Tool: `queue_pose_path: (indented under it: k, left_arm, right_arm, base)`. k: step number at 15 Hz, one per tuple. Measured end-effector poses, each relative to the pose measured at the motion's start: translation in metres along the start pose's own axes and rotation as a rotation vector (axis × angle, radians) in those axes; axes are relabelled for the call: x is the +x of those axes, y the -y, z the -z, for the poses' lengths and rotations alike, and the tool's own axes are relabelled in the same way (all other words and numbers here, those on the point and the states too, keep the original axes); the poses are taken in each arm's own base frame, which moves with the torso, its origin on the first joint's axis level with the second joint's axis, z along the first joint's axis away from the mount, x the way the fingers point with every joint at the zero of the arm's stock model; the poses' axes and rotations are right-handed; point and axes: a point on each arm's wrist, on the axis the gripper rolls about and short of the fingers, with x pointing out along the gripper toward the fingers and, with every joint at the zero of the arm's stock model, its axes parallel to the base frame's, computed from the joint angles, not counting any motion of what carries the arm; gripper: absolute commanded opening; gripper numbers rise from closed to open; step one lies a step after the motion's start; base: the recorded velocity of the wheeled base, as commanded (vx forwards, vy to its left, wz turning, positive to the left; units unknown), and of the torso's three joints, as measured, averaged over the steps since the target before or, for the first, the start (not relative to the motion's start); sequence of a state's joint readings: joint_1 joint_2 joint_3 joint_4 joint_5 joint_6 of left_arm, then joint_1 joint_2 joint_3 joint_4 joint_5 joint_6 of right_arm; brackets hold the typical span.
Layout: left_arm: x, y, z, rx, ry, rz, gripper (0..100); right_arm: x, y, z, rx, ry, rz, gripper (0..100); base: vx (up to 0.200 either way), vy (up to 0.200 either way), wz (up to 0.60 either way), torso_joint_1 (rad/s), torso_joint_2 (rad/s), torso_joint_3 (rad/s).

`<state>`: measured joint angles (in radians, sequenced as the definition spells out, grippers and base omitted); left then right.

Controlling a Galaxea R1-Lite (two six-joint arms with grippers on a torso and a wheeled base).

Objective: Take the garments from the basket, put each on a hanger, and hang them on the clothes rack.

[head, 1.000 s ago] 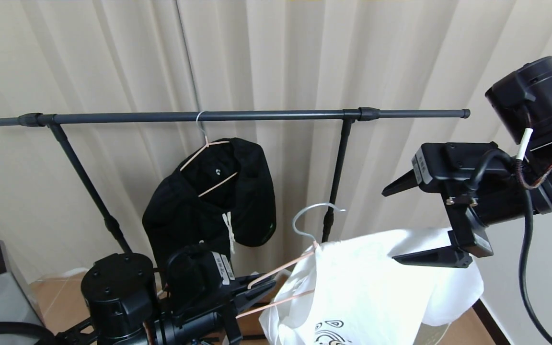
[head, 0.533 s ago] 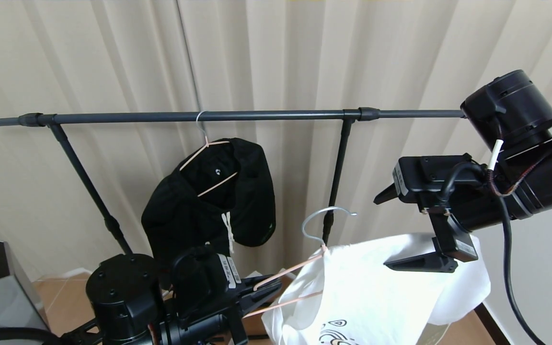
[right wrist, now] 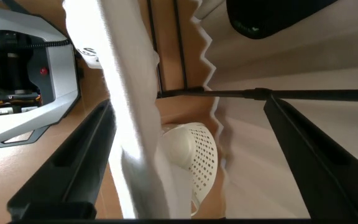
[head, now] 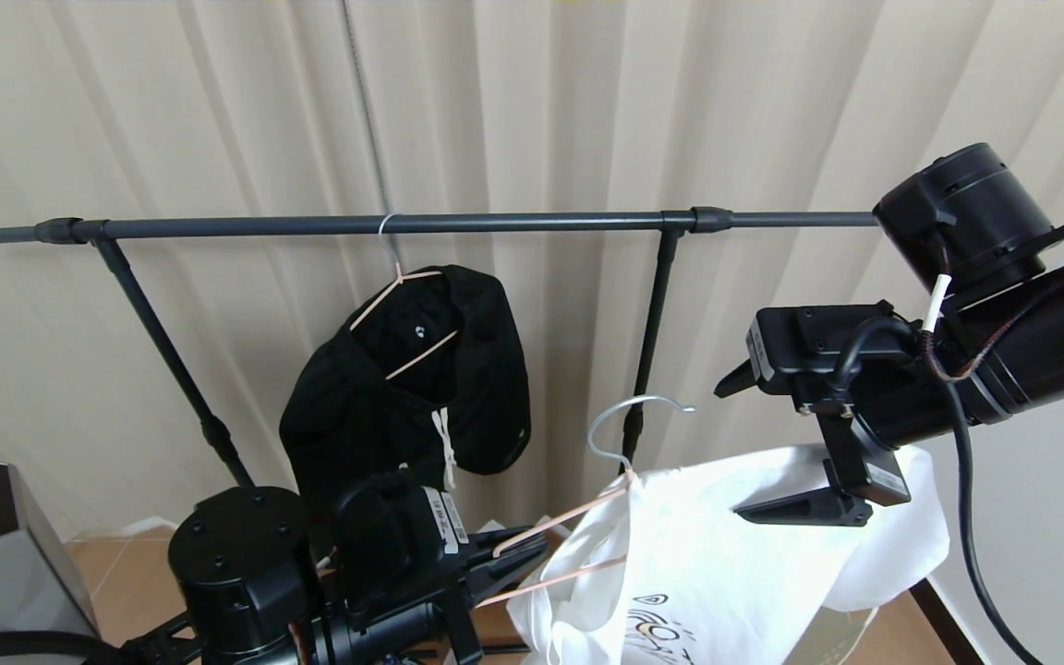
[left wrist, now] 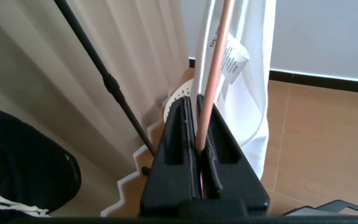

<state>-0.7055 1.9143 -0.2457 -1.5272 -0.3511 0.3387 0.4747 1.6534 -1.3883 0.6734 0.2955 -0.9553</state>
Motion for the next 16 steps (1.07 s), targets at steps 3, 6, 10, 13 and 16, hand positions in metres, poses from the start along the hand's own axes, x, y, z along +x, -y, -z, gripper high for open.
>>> queue_pose_path:
  k: [3, 6, 10, 13, 16]
  left_arm:
    - [0.0007, -0.0007, -0.0007, 0.001, 0.004, -0.002, 0]
    - [0.0013, -0.0018, -0.0004, -0.001, 0.004, -0.007, 0]
    - [0.0029, -0.0033, -0.0003, -0.001, 0.007, -0.01, 0]
    - [0.0039, -0.0043, -0.0013, 0.0, 0.013, -0.013, 0]
    - [0.004, -0.0056, -0.0039, 0.01, 0.039, -0.023, 0]
  right_arm:
    - [0.0007, -0.0009, 0.001, 0.002, -0.004, -0.006, 0]
    - [0.0007, -0.0023, 0.0018, 0.003, -0.005, -0.01, 0]
    - [0.0003, -0.0044, 0.0031, 0.004, -0.006, -0.014, 0]
    - [-0.0006, -0.0055, 0.0036, 0.005, -0.006, -0.014, 0]
    - [-0.0016, -0.0061, 0.0037, 0.004, -0.006, -0.012, 0]
  base:
    - [0.0, 0.0, 0.0, 0.0, 0.0, 0.0]
    - [0.0, 0.0, 0.0, 0.0, 0.0, 0.0]
    - [0.0, 0.0, 0.0, 0.0, 0.0, 0.0]
    - [0.0, 0.0, 0.0, 0.0, 0.0, 0.0]
    - [0.0, 0.0, 0.0, 0.0, 0.0, 0.0]
